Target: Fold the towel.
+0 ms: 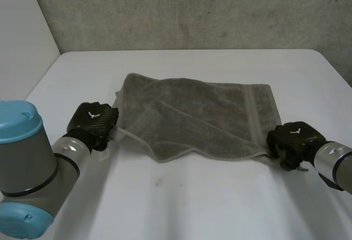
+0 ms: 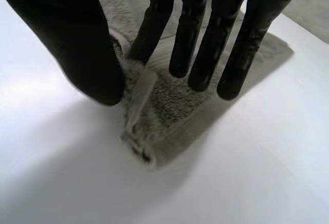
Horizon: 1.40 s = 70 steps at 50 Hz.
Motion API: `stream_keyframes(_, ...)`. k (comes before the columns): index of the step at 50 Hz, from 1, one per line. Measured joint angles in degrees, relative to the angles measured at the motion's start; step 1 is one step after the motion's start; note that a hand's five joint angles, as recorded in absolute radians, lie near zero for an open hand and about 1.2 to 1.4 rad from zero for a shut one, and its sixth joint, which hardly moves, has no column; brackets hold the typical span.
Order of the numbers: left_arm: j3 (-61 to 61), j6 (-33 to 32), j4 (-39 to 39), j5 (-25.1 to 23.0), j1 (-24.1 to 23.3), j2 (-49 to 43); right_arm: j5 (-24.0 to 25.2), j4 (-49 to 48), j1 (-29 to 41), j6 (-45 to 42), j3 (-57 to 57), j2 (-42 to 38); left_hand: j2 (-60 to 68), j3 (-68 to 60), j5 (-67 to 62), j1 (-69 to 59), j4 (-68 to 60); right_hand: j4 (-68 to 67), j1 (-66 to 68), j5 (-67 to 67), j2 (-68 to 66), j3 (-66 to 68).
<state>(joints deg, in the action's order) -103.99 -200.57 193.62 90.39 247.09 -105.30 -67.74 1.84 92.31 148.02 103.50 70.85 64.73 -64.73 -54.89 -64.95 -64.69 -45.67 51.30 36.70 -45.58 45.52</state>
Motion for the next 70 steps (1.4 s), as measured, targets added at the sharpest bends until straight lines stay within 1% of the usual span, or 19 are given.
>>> stream_keyframes(2, 0.00, 0.11, -0.01, 0.04, 0.06, 0.25, 0.04, -0.07, -0.69, 2.08, -0.08, 0.12, -0.06, 0.07, 0.06, 0.02, 0.02, 2.40, -2.80, -2.54, 2.27, -2.34)
stream_keyframes(3, 0.01, 0.24, -0.04, 0.08, 0.14, 0.43, 0.08, -0.05, -1.52, 4.50, -0.19, 0.34, -0.10, 0.11, 0.06, 0.02, 0.02, 4.97, -5.88, -5.26, 4.42, -4.83)
stream_keyframes(9, -0.26, 0.52, -0.12, 0.13, 0.42, 0.74, 0.32, 0.23, -3.33, 9.31, 0.41, 1.68, -0.23, 0.20, 0.19, 0.18, 0.21, 6.98, -8.18, -7.62, 5.10, -6.56)
stream_keyframes(16, -0.69, 0.60, -0.11, 0.07, 0.67, 0.90, 0.85, 0.05, -4.53, 9.88, 3.08, 3.70, -0.50, 0.49, 0.48, 0.43, 0.49, 7.34, -8.89, -8.15, 5.15, -6.89)
stream_keyframes(21, -0.79, 0.62, -0.10, 0.05, 0.69, 0.90, 1.98, -0.26, -5.47, 9.63, 5.30, 5.12, -0.97, 0.98, 0.94, 1.03, 0.85, 13.16, -15.71, -13.77, 12.30, -12.87)
stream_keyframes(23, -0.79, 0.62, -0.11, 0.05, 0.69, 0.90, 2.18, -0.26, -5.59, 9.63, 5.57, 5.22, -1.03, 1.02, 1.05, 1.10, 0.97, 13.16, -15.71, -13.77, 12.30, -12.87)
stream_keyframes(24, -0.79, 0.62, -0.12, 0.05, 0.69, 0.90, 2.88, -0.30, -5.98, 9.71, 6.39, 5.48, -1.05, 1.03, 1.09, 1.10, 1.03, 15.35, -18.35, -16.23, 14.96, -15.21)
stream_keyframes(31, -0.79, 0.62, -0.13, -0.01, 0.69, 0.90, 3.70, -1.01, -6.07, 10.99, 7.81, 5.37, -1.09, 1.09, 1.13, 1.14, 1.06, 15.65, -18.63, -16.62, 15.13, -15.47)
stream_keyframes(38, -0.78, 0.62, -0.15, -0.04, 0.80, 0.89, 3.83, -2.50, -5.83, 14.13, 8.03, 3.99, -1.09, 1.10, 1.13, 1.14, 1.07, 15.64, -17.56, -16.60, 15.13, -15.46)
stream_keyframes(42, -0.82, 0.62, -0.17, -0.04, 1.00, 0.88, 3.85, -3.07, -5.69, 15.51, 8.08, 3.04, -1.10, 1.10, 1.13, 1.14, 1.07, 14.19, -14.61, -15.00, 14.41, -13.94)
stream_keyframes(44, -0.82, 0.62, -0.17, -0.03, 1.16, 0.88, 3.85, -3.51, -5.62, 15.82, 8.17, 2.77, -1.08, 1.08, 1.13, 1.14, 1.05, 8.05, -7.34, -9.94, 8.19, -7.84)
stream_keyframes(45, -0.82, 0.62, -0.17, -0.02, 1.21, 0.88, 3.85, -3.69, -5.60, 15.87, 8.20, 2.70, -1.07, 1.06, 1.13, 1.14, 1.03, 2.95, -1.75, -5.28, 2.96, -2.74)
stream_keyframes(47, -0.81, 0.62, -0.19, 0.00, 1.31, 0.89, 3.84, -4.12, -5.59, 15.92, 8.24, 2.60, -0.97, 0.97, 1.10, 1.10, 0.97, -0.76, 2.55, -1.80, -0.89, 0.98)
stream_keyframes(48, -0.78, 0.62, -0.21, 0.04, 1.44, 0.93, 3.82, -4.80, -5.59, 15.95, 8.29, 2.49, -0.80, 0.81, 1.02, 1.02, 0.81, -8.97, 11.85, 6.13, -9.71, 9.15)
stream_keyframes(53, -0.73, 0.66, -0.51, 0.14, 1.92, 1.53, 3.77, -6.59, -5.65, 15.97, 8.25, 1.85, -0.04, -0.03, 0.45, 0.62, -0.10, -21.03, 25.37, 18.08, -21.14, 21.09)
stream_keyframes(59, -0.90, 1.02, -1.63, 0.22, 3.26, 4.72, 3.80, -7.32, -5.78, 16.16, 7.29, 0.96, 1.00, -1.03, -0.48, -0.06, -1.20, -22.57, 26.87, 19.78, -22.13, 22.39)
stream_keyframes(64, -1.37, 1.17, -3.11, 0.20, 4.25, 7.46, 3.79, -6.88, -5.85, 15.64, 6.11, 2.03, 1.12, -1.17, -0.59, -0.23, -1.25, -22.57, 26.88, 19.88, -22.13, 22.39)
stream_keyframes(68, -2.69, 1.04, -5.64, 0.09, 5.17, 9.99, 3.82, -5.09, -5.97, 13.27, 5.07, 5.86, 1.10, -1.13, -0.59, -0.23, -1.16, -22.57, 26.88, 20.05, -22.13, 22.39)
stream_keyframes(70, -4.18, 0.82, -7.79, 0.03, 5.51, 11.36, 3.91, -2.45, -6.17, 9.67, 4.73, 9.56, 0.95, -0.92, -0.58, -0.23, -0.96, -22.59, 26.89, 20.10, -22.13, 22.39)
